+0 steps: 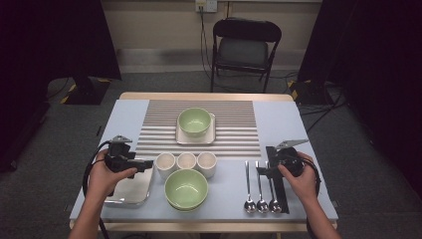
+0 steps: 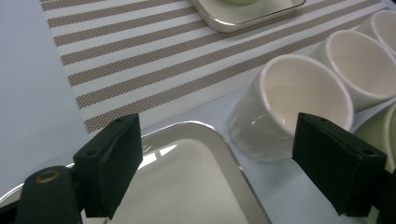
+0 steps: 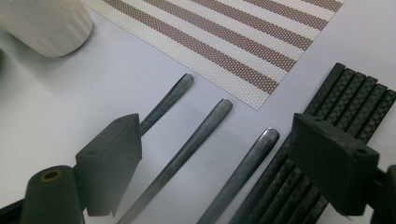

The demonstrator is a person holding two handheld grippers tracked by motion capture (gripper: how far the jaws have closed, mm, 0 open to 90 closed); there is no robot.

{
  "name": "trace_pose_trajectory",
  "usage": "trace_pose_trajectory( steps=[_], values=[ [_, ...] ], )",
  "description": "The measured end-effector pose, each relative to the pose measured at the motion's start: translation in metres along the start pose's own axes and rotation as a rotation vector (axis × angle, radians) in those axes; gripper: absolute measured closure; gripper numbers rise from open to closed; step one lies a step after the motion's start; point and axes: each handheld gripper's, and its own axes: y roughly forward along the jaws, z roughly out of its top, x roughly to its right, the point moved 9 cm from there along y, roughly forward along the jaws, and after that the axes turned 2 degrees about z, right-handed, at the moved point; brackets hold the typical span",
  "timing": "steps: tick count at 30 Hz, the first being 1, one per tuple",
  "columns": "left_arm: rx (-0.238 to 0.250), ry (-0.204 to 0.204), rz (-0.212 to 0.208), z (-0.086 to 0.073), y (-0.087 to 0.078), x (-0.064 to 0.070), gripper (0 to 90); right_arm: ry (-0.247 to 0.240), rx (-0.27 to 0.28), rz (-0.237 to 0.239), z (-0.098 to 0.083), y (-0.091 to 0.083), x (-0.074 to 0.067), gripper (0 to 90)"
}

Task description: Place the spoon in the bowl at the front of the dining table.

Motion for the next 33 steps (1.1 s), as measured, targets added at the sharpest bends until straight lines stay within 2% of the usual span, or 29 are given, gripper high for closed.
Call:
trace_pose_trajectory(
  steps=[2,7,16,19,20,24,33],
  values=[
    [0.007,0.006,-0.008,0.005,-0.001,0.004,17.1,-0.012,0.000,0.006,0.000,0.001,-0.001,16.2],
    [0.016,0.015,-0.024,0.014,-0.002,0.012,22.1,-0.004,-0.010,0.010,-0.001,0.002,-0.002,16.3],
    [0.008,0.044,-0.070,0.022,-0.002,0.026,38.5,-0.007,-0.006,0.015,-0.001,0.002,-0.003,16.2],
    [0.014,0.044,-0.073,0.025,-0.001,0.030,39.7,-0.012,-0.005,0.018,-0.001,0.002,-0.004,16.3],
    [0.010,0.057,-0.069,0.025,-0.001,0.029,40.2,-0.013,-0.004,0.018,-0.001,0.002,-0.004,16.3],
    [0.062,0.069,-0.092,0.032,-0.001,0.033,42.0,-0.022,-0.007,0.021,-0.001,0.003,-0.005,16.2],
    [0.090,0.082,-0.109,0.039,0.001,0.045,41.8,-0.022,-0.010,0.023,0.000,0.003,-0.007,16.3]
  ],
)
